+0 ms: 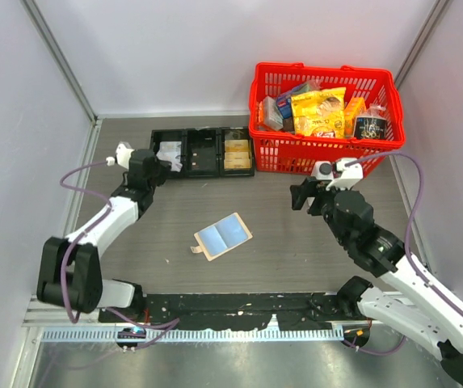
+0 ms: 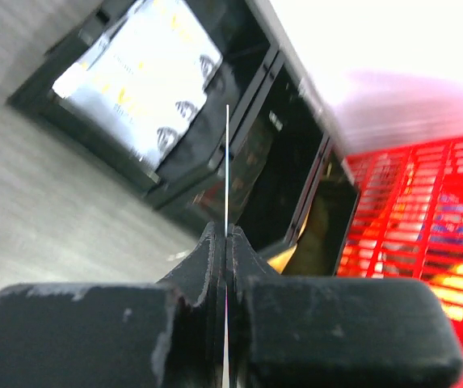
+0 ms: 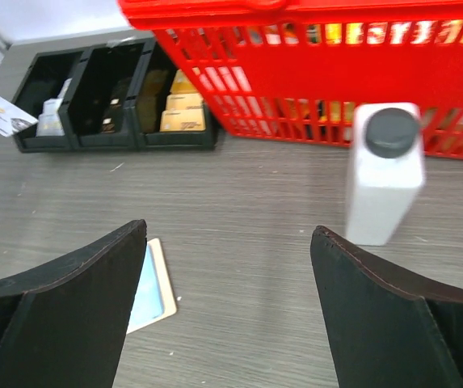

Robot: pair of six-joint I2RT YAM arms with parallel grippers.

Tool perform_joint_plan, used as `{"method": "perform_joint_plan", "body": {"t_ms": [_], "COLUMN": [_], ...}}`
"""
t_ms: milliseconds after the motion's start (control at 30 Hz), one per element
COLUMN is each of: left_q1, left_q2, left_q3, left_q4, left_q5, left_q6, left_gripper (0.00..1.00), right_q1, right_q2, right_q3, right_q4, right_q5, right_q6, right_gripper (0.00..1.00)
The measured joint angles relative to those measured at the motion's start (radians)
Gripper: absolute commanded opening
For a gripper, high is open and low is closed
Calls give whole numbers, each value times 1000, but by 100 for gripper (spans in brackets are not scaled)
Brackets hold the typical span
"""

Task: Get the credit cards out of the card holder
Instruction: Place the credit card in the storage box.

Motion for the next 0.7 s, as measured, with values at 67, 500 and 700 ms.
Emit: {"method": "perform_joint_plan", "body": {"t_ms": [67, 500, 700], "left_q1": [12, 53, 57], "left_q2": [74, 401, 465], "left_q3": [45, 233, 257], "left_q4": [49, 130, 129], "left_q5": [-21, -113, -112], "left_q6": [-14, -162, -251], "left_gripper": [0, 0, 10], "right_q1": [0, 0, 0], "right_q2": [-39, -122, -109], "right_q3": [-11, -27, -29], "right_q4": [-17, -42, -48], "right_q5": [37, 146, 146], "right_q6": [-8, -33, -34], "right_gripper": [87, 88, 88]}}
